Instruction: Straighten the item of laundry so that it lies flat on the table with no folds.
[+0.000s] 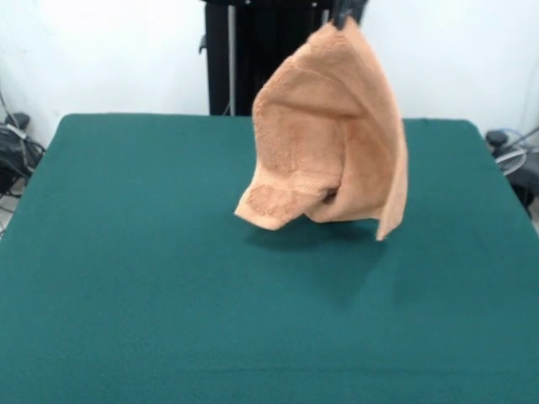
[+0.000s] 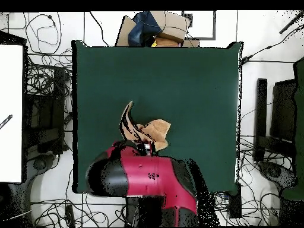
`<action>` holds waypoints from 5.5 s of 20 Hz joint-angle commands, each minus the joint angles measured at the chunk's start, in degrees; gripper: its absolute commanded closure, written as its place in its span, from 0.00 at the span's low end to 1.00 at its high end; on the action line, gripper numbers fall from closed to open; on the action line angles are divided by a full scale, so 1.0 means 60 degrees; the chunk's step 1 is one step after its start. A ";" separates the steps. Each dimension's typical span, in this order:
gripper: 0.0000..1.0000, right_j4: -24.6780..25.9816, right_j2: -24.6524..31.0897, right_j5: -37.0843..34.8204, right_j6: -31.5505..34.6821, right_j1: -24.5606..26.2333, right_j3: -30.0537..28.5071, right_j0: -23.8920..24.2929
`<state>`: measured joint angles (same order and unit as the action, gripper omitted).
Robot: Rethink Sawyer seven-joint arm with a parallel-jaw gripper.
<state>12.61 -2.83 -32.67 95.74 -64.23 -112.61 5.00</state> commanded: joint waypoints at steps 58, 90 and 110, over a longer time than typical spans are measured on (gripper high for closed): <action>1.00 -0.1654 0.2343 -0.1991 -0.5556 -0.2793 -0.2251 0.6204; 1.00 -0.1794 0.2304 -0.1130 -0.9018 -0.2637 -0.2841 0.8741; 1.00 0.1094 0.1909 -0.1261 -0.6784 -0.3287 -0.1413 0.7990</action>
<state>14.80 8.55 -37.82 52.60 -81.44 -121.18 56.68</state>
